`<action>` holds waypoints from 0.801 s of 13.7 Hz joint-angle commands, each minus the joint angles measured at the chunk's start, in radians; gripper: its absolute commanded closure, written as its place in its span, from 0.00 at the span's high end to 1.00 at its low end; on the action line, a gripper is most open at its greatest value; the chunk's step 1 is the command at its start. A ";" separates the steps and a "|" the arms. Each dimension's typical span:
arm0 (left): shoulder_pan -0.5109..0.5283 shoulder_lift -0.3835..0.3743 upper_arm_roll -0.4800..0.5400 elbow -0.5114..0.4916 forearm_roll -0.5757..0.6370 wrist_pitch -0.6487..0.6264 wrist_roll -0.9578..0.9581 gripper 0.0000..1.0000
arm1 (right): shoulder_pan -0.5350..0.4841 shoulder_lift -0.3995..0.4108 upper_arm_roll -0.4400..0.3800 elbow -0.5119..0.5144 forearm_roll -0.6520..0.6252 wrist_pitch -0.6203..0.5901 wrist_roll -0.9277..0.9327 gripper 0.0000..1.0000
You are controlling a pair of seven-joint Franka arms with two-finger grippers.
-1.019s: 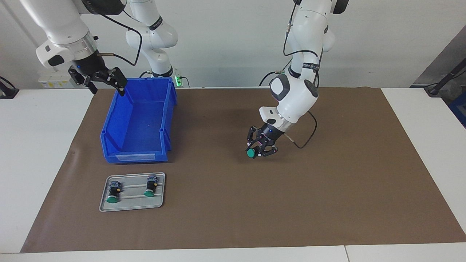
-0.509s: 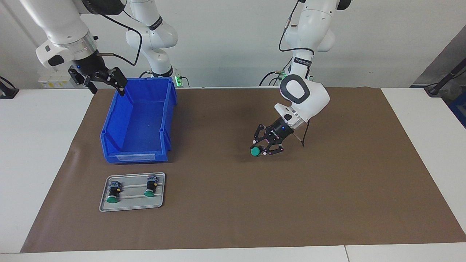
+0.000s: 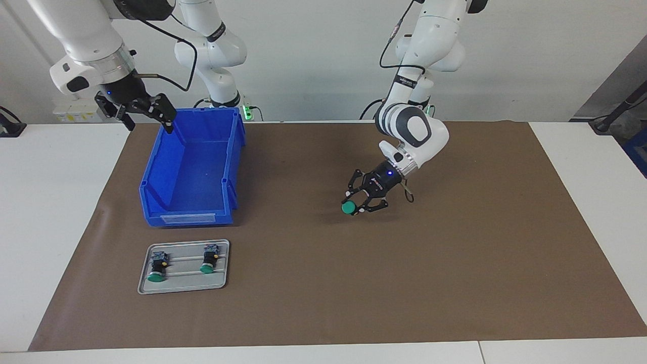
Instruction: Place and press button with both arms
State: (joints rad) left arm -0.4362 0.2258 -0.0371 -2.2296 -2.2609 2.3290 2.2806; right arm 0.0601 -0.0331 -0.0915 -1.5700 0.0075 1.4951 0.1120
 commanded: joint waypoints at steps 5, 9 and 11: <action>0.019 -0.013 -0.001 -0.155 -0.060 -0.149 0.230 0.00 | -0.003 -0.024 0.004 -0.021 0.022 -0.004 0.011 1.00; 0.022 -0.025 0.000 -0.194 -0.057 -0.183 0.261 0.00 | -0.003 -0.024 0.004 -0.021 0.022 -0.004 0.011 1.00; 0.027 -0.026 0.002 -0.194 -0.054 -0.184 0.260 0.34 | -0.003 -0.024 0.003 -0.021 0.022 -0.004 0.011 1.00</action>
State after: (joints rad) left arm -0.4237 0.2345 -0.0346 -2.3896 -2.2974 2.1686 2.5142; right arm 0.0602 -0.0331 -0.0915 -1.5700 0.0075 1.4950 0.1120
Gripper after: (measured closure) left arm 0.599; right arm 0.000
